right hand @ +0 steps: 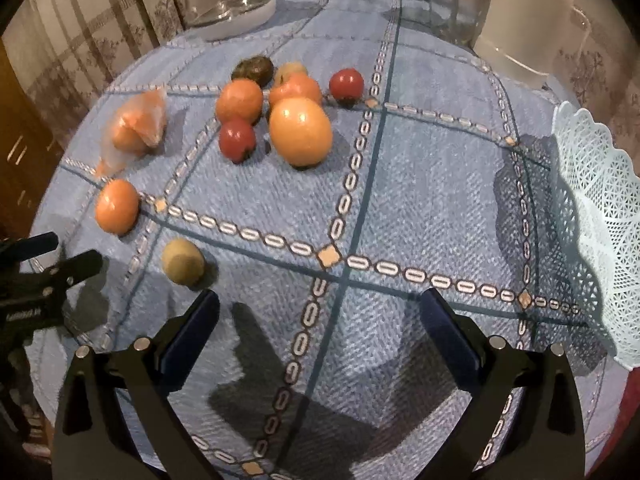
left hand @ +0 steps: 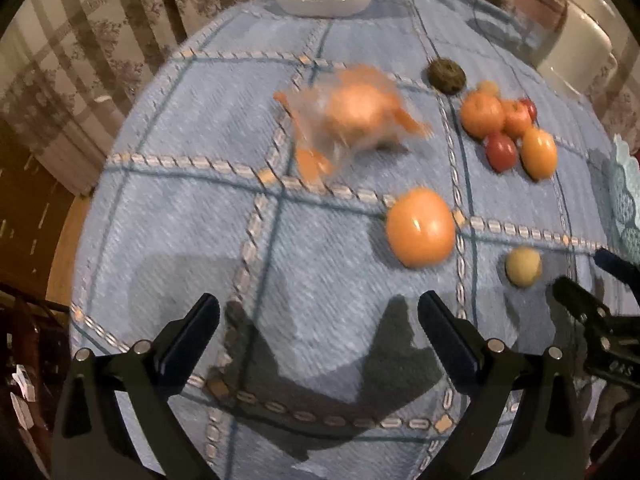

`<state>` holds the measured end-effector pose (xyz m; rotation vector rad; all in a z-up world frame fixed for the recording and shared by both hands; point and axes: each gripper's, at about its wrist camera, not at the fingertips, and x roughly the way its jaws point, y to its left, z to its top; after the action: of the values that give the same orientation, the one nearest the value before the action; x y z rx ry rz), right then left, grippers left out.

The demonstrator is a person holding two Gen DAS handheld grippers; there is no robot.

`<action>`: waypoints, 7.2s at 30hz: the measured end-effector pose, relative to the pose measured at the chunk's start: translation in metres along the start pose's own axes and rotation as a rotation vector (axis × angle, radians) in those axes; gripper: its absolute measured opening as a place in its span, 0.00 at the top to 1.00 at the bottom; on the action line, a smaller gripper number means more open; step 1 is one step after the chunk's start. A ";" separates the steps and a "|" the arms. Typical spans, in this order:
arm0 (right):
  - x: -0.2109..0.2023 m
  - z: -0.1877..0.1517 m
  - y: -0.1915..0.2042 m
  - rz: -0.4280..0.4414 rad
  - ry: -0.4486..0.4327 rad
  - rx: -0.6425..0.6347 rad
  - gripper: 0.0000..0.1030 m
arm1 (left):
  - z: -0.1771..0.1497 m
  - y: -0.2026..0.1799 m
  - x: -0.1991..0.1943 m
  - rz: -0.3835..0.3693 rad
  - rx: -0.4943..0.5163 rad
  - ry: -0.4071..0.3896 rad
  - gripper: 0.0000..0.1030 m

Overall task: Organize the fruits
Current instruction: 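Move the left tool toward the bagged oranges on the table, then close the left tool on the plastic bag of oranges, then lift the bag with the left tool while the right tool grasps a large orange, then release the large orange from the right tool into the white basket, then lower the bag of oranges into the white basket and open the left tool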

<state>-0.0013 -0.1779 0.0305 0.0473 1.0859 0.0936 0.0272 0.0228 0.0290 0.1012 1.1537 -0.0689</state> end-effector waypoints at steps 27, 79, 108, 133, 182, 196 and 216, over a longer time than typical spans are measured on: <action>-0.034 0.035 0.022 0.005 -0.093 0.024 0.02 | 0.069 0.001 -0.023 -0.032 0.100 -0.131 0.05; 0.032 0.089 -0.010 0.051 0.065 0.100 0.46 | 0.099 0.012 0.009 -0.156 0.119 -0.080 0.36; -0.037 0.056 -0.038 0.104 -0.022 0.145 0.62 | 0.069 -0.003 -0.076 -0.062 0.103 -0.158 0.36; -0.141 -0.016 -0.165 0.039 -0.169 0.285 0.62 | 0.032 -0.115 -0.156 -0.118 0.154 -0.274 0.36; -0.194 -0.095 -0.275 -0.090 -0.281 0.451 0.35 | 0.029 -0.335 -0.120 -0.360 0.478 -0.200 0.36; -0.192 -0.121 -0.275 -0.093 -0.202 0.459 0.35 | 0.027 -0.378 -0.078 -0.387 0.517 -0.131 0.29; -0.174 -0.070 -0.240 0.002 -0.226 0.370 0.31 | 0.055 -0.284 -0.105 -0.307 0.317 -0.190 0.17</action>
<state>-0.1313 -0.4343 0.1307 0.3829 0.8658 -0.1102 0.0044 -0.2652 0.1345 0.1930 0.9535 -0.5239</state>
